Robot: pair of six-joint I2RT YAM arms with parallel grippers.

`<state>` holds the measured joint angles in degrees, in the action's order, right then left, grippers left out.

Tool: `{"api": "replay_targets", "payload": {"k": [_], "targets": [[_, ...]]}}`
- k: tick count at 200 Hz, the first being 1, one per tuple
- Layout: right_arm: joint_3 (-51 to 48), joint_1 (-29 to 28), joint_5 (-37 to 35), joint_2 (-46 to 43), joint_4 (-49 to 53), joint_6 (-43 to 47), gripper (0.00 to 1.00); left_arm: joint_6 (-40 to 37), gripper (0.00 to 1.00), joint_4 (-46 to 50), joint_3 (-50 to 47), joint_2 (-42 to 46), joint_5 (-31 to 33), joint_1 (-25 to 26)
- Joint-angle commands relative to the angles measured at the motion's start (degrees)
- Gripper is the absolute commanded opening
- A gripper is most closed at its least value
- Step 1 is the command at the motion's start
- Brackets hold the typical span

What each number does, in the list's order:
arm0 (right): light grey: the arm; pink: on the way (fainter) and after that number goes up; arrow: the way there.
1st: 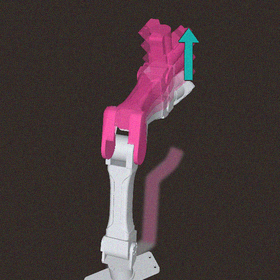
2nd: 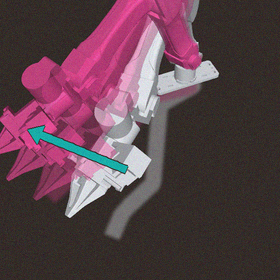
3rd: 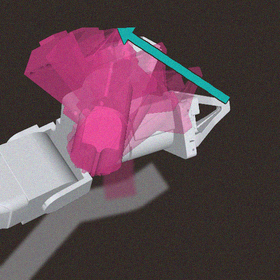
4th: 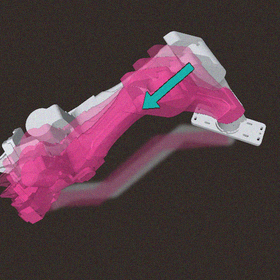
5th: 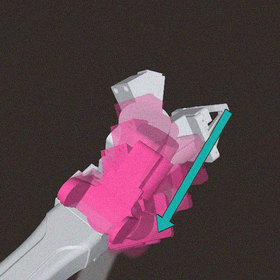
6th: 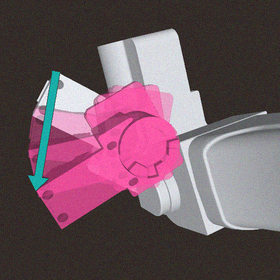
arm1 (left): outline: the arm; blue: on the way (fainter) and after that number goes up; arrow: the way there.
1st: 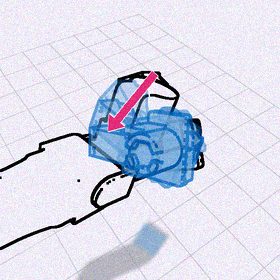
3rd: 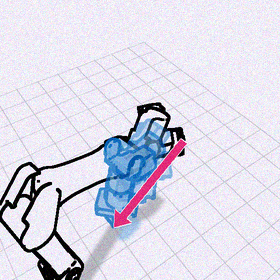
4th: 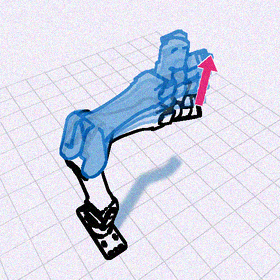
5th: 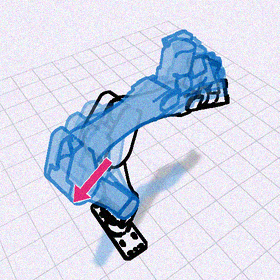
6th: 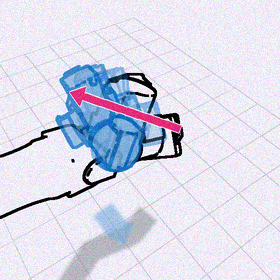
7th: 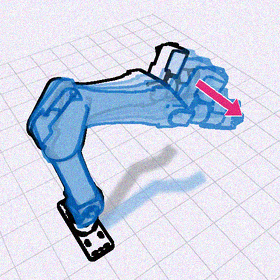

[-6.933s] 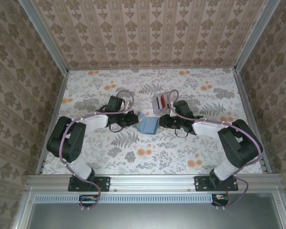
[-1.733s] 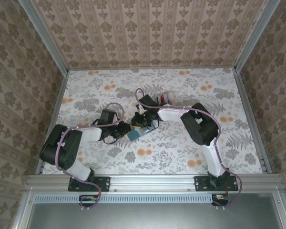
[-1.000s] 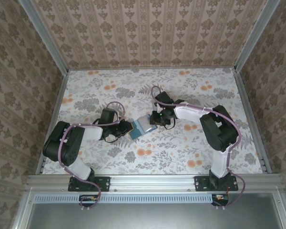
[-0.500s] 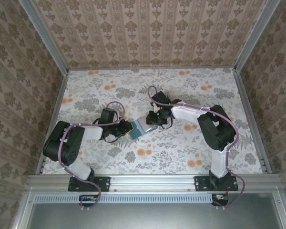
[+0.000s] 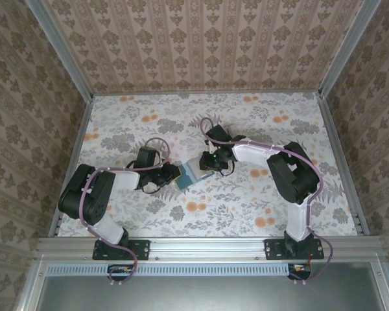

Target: Put the credit cards into the card holder

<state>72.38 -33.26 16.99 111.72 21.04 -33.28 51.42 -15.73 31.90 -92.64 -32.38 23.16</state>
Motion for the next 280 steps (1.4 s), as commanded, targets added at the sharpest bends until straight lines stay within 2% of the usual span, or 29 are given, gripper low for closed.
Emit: {"api": "replay_targets", "payload": {"k": [1, 63, 156, 169, 188, 202, 222, 245, 280], "targets": [[-0.7, 0.3, -1.05, -1.25, 0.59, 0.43, 0.28, -0.22, 0.18, 2.22, -0.88, -1.66, 1.84, -0.31], [-1.12, 0.3, -1.98, -1.25, 1.23, 0.69, 0.28, -0.36, 0.18, 2.38, -0.69, -1.67, 1.83, 0.04], [-1.67, -1.29, 7.75, -0.53, -6.62, -4.56, 0.29, 0.22, 0.18, 1.51, 0.09, -2.96, 1.91, 0.88], [-0.66, -1.03, 7.37, -0.08, -4.56, -2.59, 0.29, 0.25, 0.18, 1.46, 0.26, -3.12, 1.69, 0.97], [-0.6, 1.23, 0.76, -2.01, 1.1, 1.29, 0.3, 0.25, 0.18, 1.65, 0.16, -2.53, 1.49, 1.09], [-1.1, 3.17, -1.23, -3.54, 3.17, 3.52, 0.31, 0.18, 0.18, 2.1, 0.0, -2.05, 2.01, 1.14], [-0.92, 3.91, -0.11, -3.84, 3.91, 4.45, 0.31, -0.35, 0.18, 2.4, 0.33, -2.53, 2.03, 1.08], [-0.53, 2.33, 3.29, -2.72, 2.21, 3.68, 0.31, 0.15, 0.18, 1.43, 0.79, -3.55, 1.5, 1.19], [0.56, 0.52, 3.85, -1.75, 1.52, 2.93, 0.3, 0.2, 0.18, 1.72, 0.97, -3.34, 1.56, 1.45]]}}
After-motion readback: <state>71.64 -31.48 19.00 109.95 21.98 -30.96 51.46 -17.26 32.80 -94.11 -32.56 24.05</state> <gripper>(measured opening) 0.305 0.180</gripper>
